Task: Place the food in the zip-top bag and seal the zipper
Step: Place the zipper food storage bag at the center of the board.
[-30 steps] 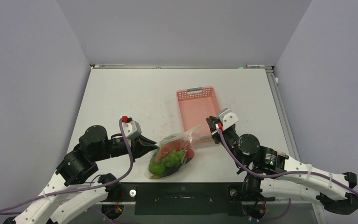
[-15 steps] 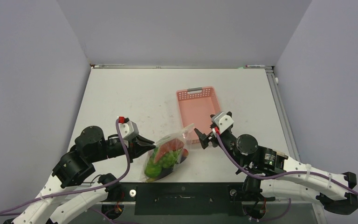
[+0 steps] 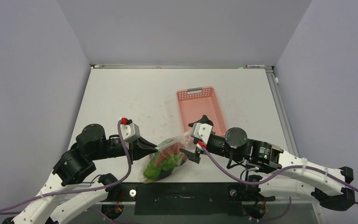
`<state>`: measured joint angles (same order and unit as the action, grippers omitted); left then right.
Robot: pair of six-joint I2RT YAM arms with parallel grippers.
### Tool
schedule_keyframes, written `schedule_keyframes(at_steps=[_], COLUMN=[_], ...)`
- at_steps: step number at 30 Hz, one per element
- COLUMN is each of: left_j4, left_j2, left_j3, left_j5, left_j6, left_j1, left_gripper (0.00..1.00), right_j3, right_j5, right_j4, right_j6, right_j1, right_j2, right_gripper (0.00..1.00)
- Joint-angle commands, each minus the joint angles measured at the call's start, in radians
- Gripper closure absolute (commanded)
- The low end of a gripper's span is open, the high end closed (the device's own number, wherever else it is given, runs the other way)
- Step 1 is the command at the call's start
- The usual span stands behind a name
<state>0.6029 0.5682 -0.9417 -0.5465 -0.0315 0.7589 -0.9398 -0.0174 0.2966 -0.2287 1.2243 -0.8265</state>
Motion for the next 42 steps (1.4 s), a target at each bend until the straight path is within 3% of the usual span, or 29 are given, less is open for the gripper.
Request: schedule_keyframes(at_steps=[1,19,22,28,33,42], left_j4=[-0.079,-0.11,-0.115,-0.12,-0.124,-0.122], left_j2=[-0.008,-0.045,-0.047,-0.053,-0.051,-0.048], left_j3=[-0.069,-0.071,-0.069,-0.06,-0.057,-0.043], left_j5=[-0.074,-0.16,-0.164,-0.167,-0.165,-0.139], left_j6=[0.022,0.006,0.004,0.003,0.004,0.005], left_j1=[0.003,0.002,0.003,0.003,0.003,0.003], left_gripper=[1.0,1.0,1.0,1.0,1.0,1.0], right_j3=[-0.076,-0.122,-0.127,-0.142,-0.137,-0.131], right_j5=[0.204,0.515,0.578,0.647,0.649,0.568], right_j4=[0.055,0.035,0.04,0.059,0.052,-0.001], right_j6=[-0.067,-0.114,-0.112,-0.11,-0.117,-0.097], right_j1=[-0.009,-0.06,-0.085,-0.119,-0.126,-0.126], right_j2=[-0.07,-0.281,-0.303,-0.332,-0.32,-0.266], right_gripper=[0.06,0.08,0.18,0.64,0.93,0.95])
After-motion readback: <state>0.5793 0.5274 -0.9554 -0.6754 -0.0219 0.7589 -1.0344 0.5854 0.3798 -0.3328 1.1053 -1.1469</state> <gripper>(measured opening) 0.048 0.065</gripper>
